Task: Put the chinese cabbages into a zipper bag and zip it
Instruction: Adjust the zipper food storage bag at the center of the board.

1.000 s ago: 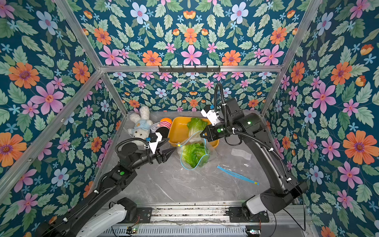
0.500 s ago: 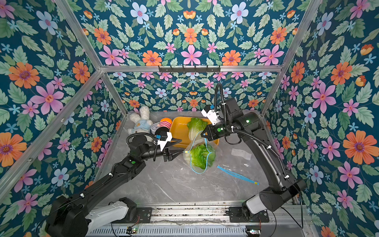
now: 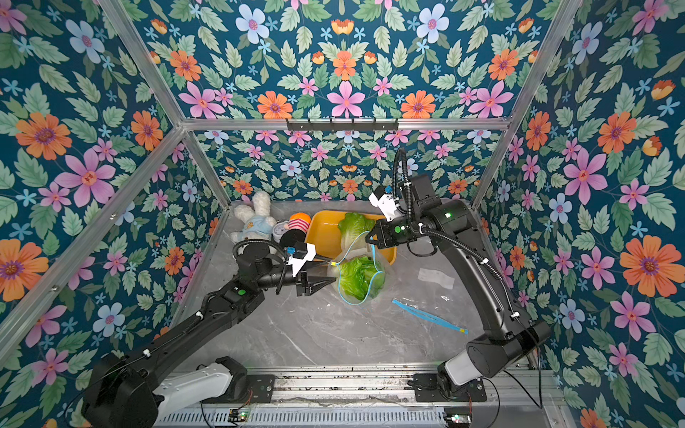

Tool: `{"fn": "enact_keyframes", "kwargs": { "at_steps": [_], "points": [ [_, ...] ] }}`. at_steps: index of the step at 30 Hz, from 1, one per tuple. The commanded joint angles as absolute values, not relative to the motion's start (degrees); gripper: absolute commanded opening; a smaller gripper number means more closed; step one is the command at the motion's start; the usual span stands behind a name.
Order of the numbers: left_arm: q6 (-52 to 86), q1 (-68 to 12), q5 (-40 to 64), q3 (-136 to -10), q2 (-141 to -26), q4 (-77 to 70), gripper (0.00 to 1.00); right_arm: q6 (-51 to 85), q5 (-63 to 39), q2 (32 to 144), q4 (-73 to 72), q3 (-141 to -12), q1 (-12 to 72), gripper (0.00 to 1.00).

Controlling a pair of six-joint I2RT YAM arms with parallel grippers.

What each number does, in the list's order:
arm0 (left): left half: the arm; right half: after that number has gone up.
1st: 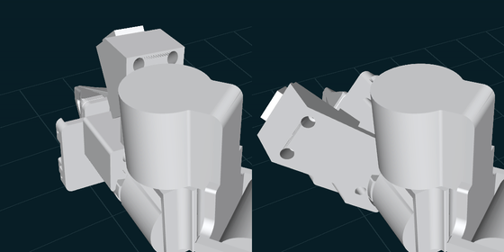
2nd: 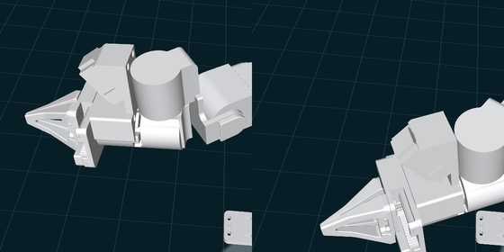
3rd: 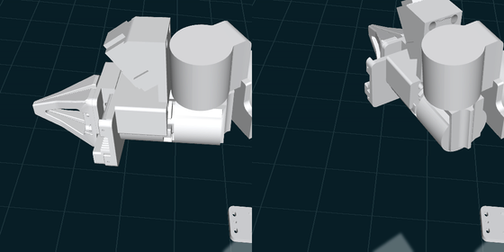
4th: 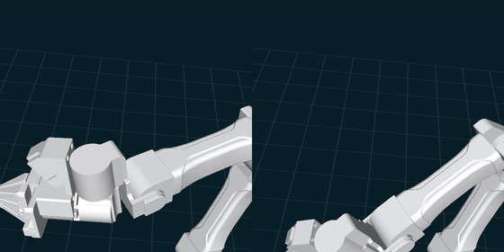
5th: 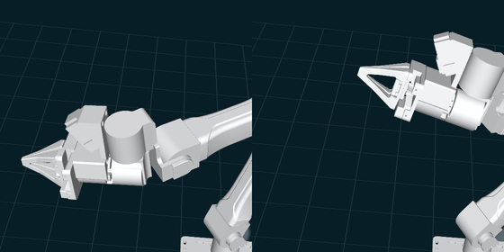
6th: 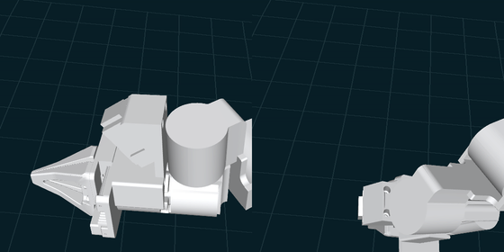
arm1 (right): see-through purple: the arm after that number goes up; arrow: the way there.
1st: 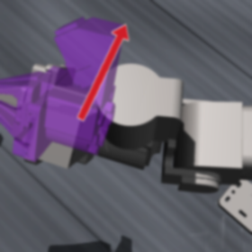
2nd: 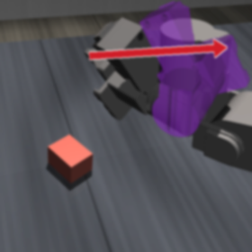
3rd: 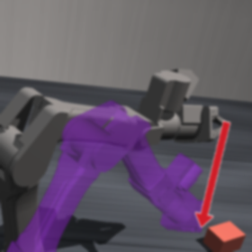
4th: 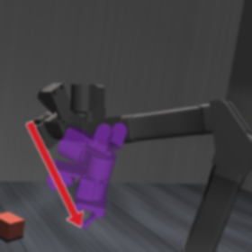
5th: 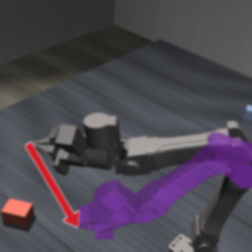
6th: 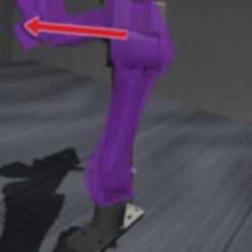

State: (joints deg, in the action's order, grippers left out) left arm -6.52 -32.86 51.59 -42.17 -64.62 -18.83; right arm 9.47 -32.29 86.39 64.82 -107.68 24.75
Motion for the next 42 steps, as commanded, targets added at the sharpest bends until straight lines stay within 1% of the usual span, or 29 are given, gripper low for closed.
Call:
{"fn": "enact_keyframes", "kwargs": {
  "at_steps": [1,7,10,13,14,17,21,24,27,29,33,36,38,39,42],
  "points": [
    [-8.5,-33.0,48.8,-43.2,-66.0,-20.9,0.61,9.7,-34.8,86.3,63.0,-107.3,24.7,0.00],
    [-8.0,-33.0,49.0,-43.7,-68.2,-24.8,0.53,9.5,-35.2,85.3,62.2,-104.8,24.5,0.00],
    [-7.4,-33.0,52.3,-45.6,-70.6,-24.7,0.44,9.7,-35.4,85.4,62.1,-104.4,24.2,0.00],
    [-7.1,-33.0,54.3,-45.6,-71.0,-25.4,0.26,10.6,-35.3,85.1,61.1,-103.7,23.4,0.00],
    [-7.5,-33.0,54.2,-45.5,-70.8,-25.4,0.18,11.1,-35.5,85.0,60.8,-103.5,23.1,0.00],
    [-7.8,-33.0,53.7,-45.7,-70.5,-24.9,0.01,12.5,-35.1,84.7,60.1,-102.6,22.1,0.00],
    [-5.7,-33.0,52.9,-46.0,-68.5,-24.2,0.00,13.5,-32.4,84.5,63.0,-103.7,22.0,0.00],
    [-2.9,-33.5,49.7,-46.6,-65.7,-22.4,0.00,14.9,-29.7,83.8,66.1,-105.6,21.9,0.00],
    [2.1,-35.3,47.3,-45.8,-62.7,-24.0,0.00,17.8,-26.6,83.0,68.9,-108.5,22.0,0.00],
    [3.1,-36.8,45.7,-46.5,-61.4,-22.0,0.00,19.6,-26.5,82.0,68.5,-108.5,22.0,0.00],
    [1.9,-37.0,44.2,-46.4,-61.0,-19.5,0.00,19.7,-27.2,81.4,66.5,-106.5,21.9,0.00],
    [4.5,-38.7,43.8,-49.9,-62.2,-15.4,0.00,22.0,-31.2,83.0,62.8,-103.6,22.0,0.00],
    [4.3,-42.0,40.3,-50.8,-61.3,-12.3,0.00,23.8,-31.1,84.8,62.6,-103.8,22.0,0.00],
    [4.4,-43.5,38.0,-50.4,-60.4,-11.9,0.00,24.8,-29.1,85.5,62.8,-104.2,22.0,0.00],
    [7.3,-44.2,32.9,-49.6,-60.3,-12.2,0.00,27.5,-24.9,87.3,61.8,-104.1,22.0,0.00]
  ]
}}
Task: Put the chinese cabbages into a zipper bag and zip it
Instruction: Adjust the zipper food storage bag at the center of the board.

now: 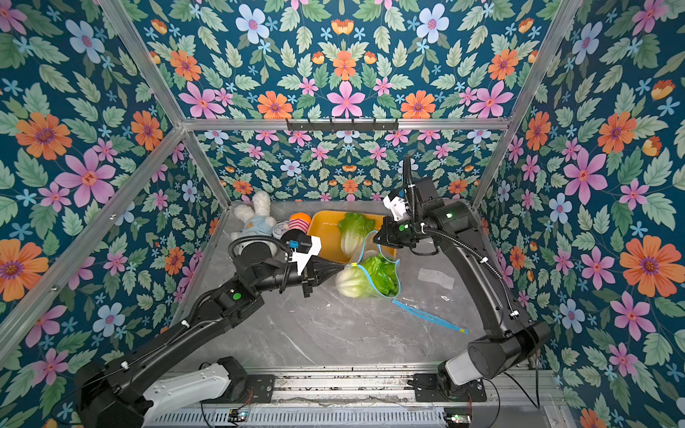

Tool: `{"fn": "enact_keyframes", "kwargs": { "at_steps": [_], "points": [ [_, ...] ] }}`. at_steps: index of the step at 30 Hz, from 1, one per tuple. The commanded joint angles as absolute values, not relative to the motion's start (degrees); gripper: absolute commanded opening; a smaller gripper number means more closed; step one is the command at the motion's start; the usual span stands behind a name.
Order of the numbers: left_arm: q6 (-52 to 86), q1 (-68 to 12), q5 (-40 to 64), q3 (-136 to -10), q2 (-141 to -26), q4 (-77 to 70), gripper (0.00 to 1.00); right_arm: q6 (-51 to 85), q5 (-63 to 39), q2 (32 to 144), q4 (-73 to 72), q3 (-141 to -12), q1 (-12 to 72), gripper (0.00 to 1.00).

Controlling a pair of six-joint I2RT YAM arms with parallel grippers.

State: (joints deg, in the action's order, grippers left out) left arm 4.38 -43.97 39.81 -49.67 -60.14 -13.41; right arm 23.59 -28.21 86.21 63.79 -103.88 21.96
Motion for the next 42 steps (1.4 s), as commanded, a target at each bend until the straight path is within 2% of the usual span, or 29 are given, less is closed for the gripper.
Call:
{"fn": "enact_keyframes", "kwargs": {
  "at_steps": [1,6,9,12,13,16,20,24,27,29,32,38,42],
  "points": [
    [7.4,-44.2,30.7,-50.2,-60.8,-10.3,0.00,27.5,-23.3,88.2,62.2,-104.3,22.0,0.00],
    [7.7,-44.0,22.2,-52.6,-63.5,-6.6,0.00,28.0,-19.2,89.9,59.8,-104.8,21.9,0.00],
    [6.2,-44.0,31.1,-49.9,-63.0,-11.2,0.02,28.7,-21.0,90.9,58.7,-106.8,22.1,0.00],
    [3.3,-44.2,36.1,-47.6,-61.8,-13.1,0.31,29.2,-21.2,90.6,57.9,-106.4,22.2,0.00],
    [1.9,-44.4,36.3,-47.3,-61.5,-12.9,0.37,29.4,-21.0,90.5,57.4,-106.1,22.2,0.00],
    [-1.9,-46.2,34.8,-47.9,-62.2,-12.5,0.49,30.2,-21.0,90.4,56.6,-105.6,22.2,0.00],
    [-2.9,-48.0,27.3,-47.1,-63.4,-16.8,0.57,30.6,-20.6,90.1,55.6,-105.5,23.2,0.00],
    [-5.7,-48.0,26.5,-47.1,-66.2,-19.2,0.67,30.8,-21.1,90.7,55.3,-106.2,23.6,0.00],
    [-6.0,-48.0,27.5,-50.2,-68.8,-19.9,0.67,30.6,-20.5,91.0,55.4,-106.8,24.1,0.00],
    [-5.6,-48.0,29.0,-51.5,-70.3,-21.3,0.64,30.6,-20.2,91.1,55.3,-106.9,24.3,0.00],
    [-6.4,-48.0,29.1,-52.5,-72.1,-21.5,0.53,30.5,-19.7,91.2,55.5,-107.0,24.3,0.00],
    [-7.7,-48.0,29.2,-52.5,-73.3,-22.6,0.20,30.7,-17.8,91.8,55.5,-107.7,24.3,0.00],
    [-7.5,-47.7,28.9,-51.7,-74.2,-25.8,0.08,31.3,-17.8,92.5,54.8,-107.7,24.3,0.00]
  ]
}}
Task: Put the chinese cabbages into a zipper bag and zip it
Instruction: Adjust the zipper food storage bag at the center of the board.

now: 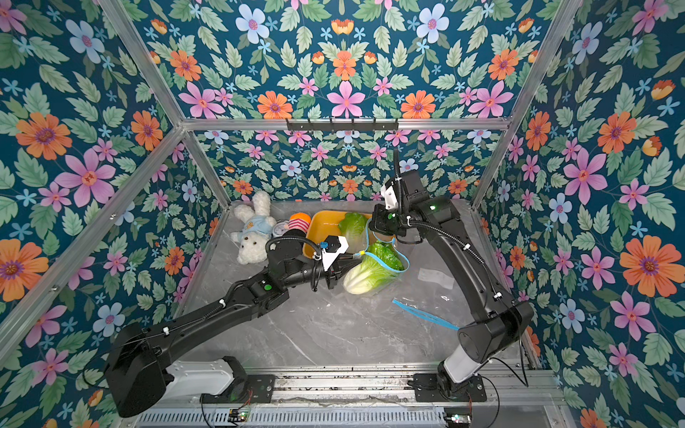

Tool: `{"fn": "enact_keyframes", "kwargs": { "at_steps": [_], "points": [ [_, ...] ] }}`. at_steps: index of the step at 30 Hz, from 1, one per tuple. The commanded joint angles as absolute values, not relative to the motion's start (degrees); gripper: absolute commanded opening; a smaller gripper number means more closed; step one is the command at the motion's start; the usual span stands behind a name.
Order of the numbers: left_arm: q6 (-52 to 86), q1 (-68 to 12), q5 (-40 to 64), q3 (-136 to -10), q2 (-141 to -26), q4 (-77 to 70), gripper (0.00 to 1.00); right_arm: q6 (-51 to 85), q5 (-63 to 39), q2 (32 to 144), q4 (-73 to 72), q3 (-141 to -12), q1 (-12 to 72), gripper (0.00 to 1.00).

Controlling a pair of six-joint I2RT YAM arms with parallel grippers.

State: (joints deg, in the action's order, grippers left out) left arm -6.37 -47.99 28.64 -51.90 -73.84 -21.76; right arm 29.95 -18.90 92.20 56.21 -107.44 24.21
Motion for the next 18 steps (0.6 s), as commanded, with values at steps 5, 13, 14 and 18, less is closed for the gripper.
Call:
{"fn": "enact_keyframes", "kwargs": {
  "at_steps": [5,13,14,18],
  "points": [
    [-6.9,-46.7,26.7,-51.0,-73.3,-25.6,0.00,31.1,-16.6,92.3,54.7,-107.9,24.1,0.00],
    [-2.6,-41.0,26.2,-48.1,-69.9,-26.3,0.00,27.0,-14.4,92.1,58.9,-109.3,22.4,0.23],
    [-2.1,-40.0,26.8,-47.8,-69.6,-26.4,0.00,26.1,-13.9,92.1,60.1,-110.0,22.3,0.28],
    [0.0,-38.0,26.3,-48.0,-69.0,-26.0,0.00,22.9,-12.6,92.1,65.5,-111.4,22.3,0.44]
  ]
}}
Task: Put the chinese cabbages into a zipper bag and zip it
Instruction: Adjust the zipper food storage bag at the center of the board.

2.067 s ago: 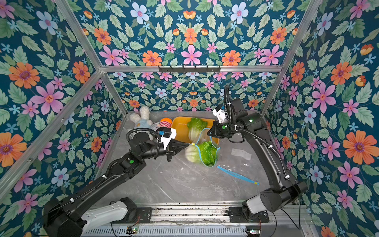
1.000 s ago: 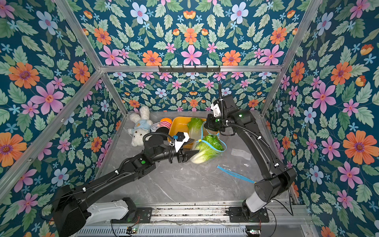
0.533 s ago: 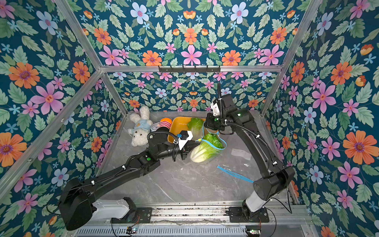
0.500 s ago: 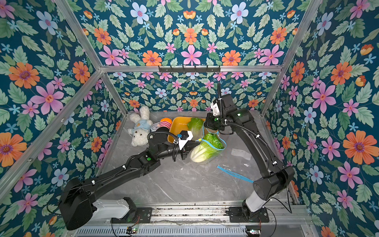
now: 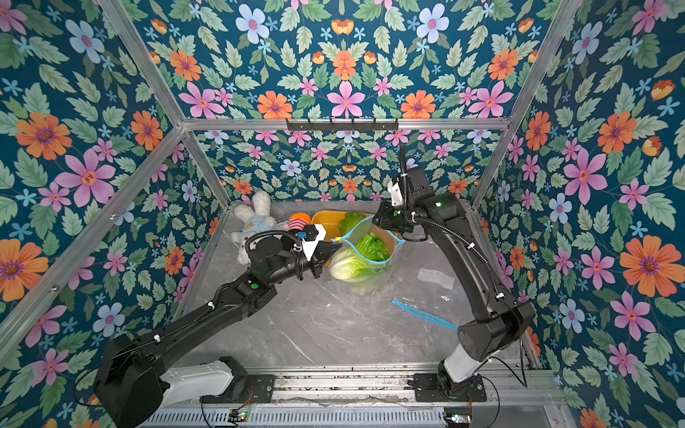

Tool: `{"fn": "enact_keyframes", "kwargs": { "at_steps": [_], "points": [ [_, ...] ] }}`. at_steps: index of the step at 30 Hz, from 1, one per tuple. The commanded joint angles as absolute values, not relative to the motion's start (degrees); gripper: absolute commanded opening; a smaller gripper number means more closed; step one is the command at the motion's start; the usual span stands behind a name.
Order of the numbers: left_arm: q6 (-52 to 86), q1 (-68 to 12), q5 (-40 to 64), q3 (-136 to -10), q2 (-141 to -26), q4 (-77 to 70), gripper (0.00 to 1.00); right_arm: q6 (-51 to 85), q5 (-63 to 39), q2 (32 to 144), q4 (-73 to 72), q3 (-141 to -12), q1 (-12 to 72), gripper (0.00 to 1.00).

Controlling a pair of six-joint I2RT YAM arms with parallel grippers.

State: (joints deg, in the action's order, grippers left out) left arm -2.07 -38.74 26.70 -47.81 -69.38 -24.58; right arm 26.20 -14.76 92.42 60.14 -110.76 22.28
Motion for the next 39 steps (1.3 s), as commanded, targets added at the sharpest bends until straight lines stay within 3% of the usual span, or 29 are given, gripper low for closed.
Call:
{"fn": "enact_keyframes", "kwargs": {
  "at_steps": [1,6,13,17,23,25,35,39],
  "points": [
    [0.0,-38.0,25.9,-48.2,-69.0,-25.7,0.00,22.4,-11.4,92.0,66.6,-111.5,22.3,0.46],
    [0.3,-37.7,24.9,-48.6,-69.1,-24.6,0.00,19.8,-6.4,90.5,72.3,-110.8,22.3,0.61],
    [1.3,-37.6,23.2,-50.1,-69.5,-22.6,0.00,18.4,0.3,88.1,74.6,-107.4,21.9,0.64],
    [2.6,-37.6,23.5,-50.6,-69.6,-22.5,0.00,18.7,-2.4,84.2,71.0,-103.7,21.7,0.49],
    [4.2,-37.6,25.0,-52.2,-68.8,-21.4,0.00,18.1,-6.6,83.5,70.2,-104.7,21.8,0.08],
    [5.4,-37.5,24.9,-53.9,-68.0,-18.8,0.00,18.6,-7.2,83.6,72.0,-106.9,21.8,0.02],
    [10.5,-36.4,18.9,-59.0,-68.5,-5.8,0.00,21.6,-4.2,84.2,77.3,-108.6,21.7,0.03],
    [12.7,-36.0,20.4,-58.7,-68.4,-7.2,0.00,21.7,-5.3,83.2,73.8,-108.1,21.8,0.21]
  ]
}}
